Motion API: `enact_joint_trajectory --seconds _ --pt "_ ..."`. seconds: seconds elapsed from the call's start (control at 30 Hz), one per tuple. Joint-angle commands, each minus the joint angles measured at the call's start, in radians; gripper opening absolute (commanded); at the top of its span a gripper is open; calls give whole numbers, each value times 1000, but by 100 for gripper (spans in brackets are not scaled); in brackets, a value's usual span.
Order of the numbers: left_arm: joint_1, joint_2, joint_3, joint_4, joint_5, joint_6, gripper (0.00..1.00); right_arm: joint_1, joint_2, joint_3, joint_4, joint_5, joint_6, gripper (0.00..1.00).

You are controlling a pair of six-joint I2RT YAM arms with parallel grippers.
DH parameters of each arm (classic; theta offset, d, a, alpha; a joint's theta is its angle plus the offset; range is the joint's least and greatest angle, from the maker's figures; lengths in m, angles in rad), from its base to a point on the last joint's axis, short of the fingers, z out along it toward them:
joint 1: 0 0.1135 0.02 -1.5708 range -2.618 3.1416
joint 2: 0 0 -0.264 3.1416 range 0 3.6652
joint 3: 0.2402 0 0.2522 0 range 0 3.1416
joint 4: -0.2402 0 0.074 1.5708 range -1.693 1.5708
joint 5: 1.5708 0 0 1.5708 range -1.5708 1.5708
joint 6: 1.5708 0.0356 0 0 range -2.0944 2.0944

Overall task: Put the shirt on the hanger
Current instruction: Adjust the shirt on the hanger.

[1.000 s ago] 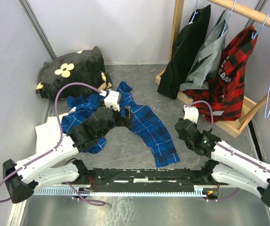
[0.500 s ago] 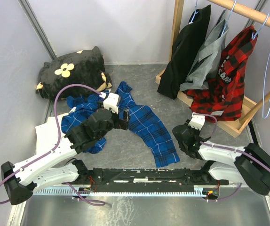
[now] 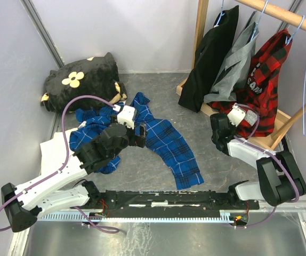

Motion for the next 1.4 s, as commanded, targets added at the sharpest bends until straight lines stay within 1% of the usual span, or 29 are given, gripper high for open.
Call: enact_joint_trajectory --seconds 0.0,0.07,0.1,0.17,0.3,0.47,0.6,0.77,0.87,0.93,1.0,1.1,1.17,1.23,1.3,1.37 --pt "4 -14 -2 22 -28 45 99 -83 -3 66 -19 -86 -58 46" --pt "5 -14 -1 22 -28 46 99 -124 16 110 -53 -126 -57 45" --pt "4 -15 -2 22 -30 46 99 -141 31 161 -105 -135 -69 45" --pt "5 -19 -2 21 -34 46 99 -151 67 242 -193 -111 -114 44" --pt "4 -32 -7 24 -39 47 100 -174 134 351 -249 -56 -258 45" --pt "5 -31 -6 25 -38 46 100 -238 202 408 -227 -44 -383 45" --pt "4 -35 -7 25 -41 47 100 -300 248 456 -212 -3 -464 45" --pt "5 -34 -7 27 -45 48 100 -383 267 505 -215 21 -535 45" --pt "4 -33 -7 30 -44 50 100 -398 271 519 -201 10 -585 46" --pt "6 -32 -8 30 -44 49 100 -396 271 526 -206 -24 -596 47" --pt "5 -31 -8 31 -44 50 100 -397 262 527 -224 -109 -582 50" --pt "6 -29 -7 30 -44 52 100 -395 224 503 -232 -351 -534 58" --pt "7 -30 -7 31 -43 52 100 -392 174 445 -186 -498 -482 64" --pt "9 -29 -8 31 -41 52 100 -376 116 378 -126 -532 -451 68" --pt "10 -30 -7 31 -39 52 100 -358 61 327 -95 -506 -431 71" --pt "11 -32 -7 31 -37 52 100 -344 14 287 -100 -492 -399 75"
